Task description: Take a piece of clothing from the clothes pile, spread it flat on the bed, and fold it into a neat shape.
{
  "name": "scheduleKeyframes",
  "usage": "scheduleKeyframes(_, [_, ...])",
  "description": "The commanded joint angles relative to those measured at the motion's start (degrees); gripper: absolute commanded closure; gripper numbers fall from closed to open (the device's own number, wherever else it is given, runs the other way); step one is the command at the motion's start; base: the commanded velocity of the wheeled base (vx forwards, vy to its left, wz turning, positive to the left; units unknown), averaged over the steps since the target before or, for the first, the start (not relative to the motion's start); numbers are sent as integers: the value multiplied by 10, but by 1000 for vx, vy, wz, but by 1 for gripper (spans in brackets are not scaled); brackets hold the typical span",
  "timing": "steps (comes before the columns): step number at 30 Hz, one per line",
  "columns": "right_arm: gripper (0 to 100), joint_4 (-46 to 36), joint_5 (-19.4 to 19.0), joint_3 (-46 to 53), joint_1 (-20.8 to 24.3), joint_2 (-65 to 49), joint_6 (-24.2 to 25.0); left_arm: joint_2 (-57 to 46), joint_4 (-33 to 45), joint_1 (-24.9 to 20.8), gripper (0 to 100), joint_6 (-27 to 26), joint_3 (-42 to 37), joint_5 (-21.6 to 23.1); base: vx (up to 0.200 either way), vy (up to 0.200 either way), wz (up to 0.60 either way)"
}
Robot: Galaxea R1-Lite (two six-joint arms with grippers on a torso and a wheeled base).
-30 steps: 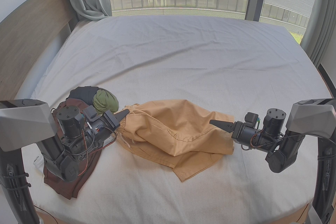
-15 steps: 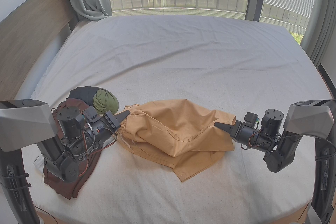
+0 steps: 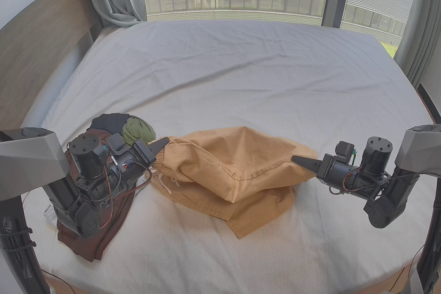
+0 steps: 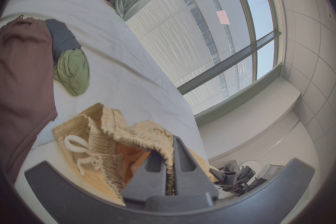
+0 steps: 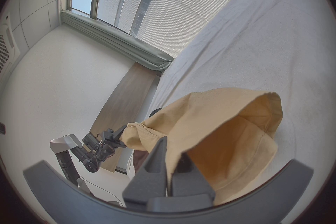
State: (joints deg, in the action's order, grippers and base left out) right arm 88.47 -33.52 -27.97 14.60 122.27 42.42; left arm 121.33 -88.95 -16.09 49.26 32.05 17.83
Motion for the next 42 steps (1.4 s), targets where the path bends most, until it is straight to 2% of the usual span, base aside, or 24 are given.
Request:
scheduleKeyframes(1, [100,0,-3,41,-3,-76,-3,-50,-1,-3,100,0,-16,4,0,0,0])
scheduleKeyframes(8, [100,0,-14,39,4,-78,-7,-53,-3,-7,100,-27,-18,4,0,0,0])
scheduleKeyframes(42, [100,-1,-15,34,-3,-121,-8,-114,-2,-18,100,-43,-20,4,0,0,0])
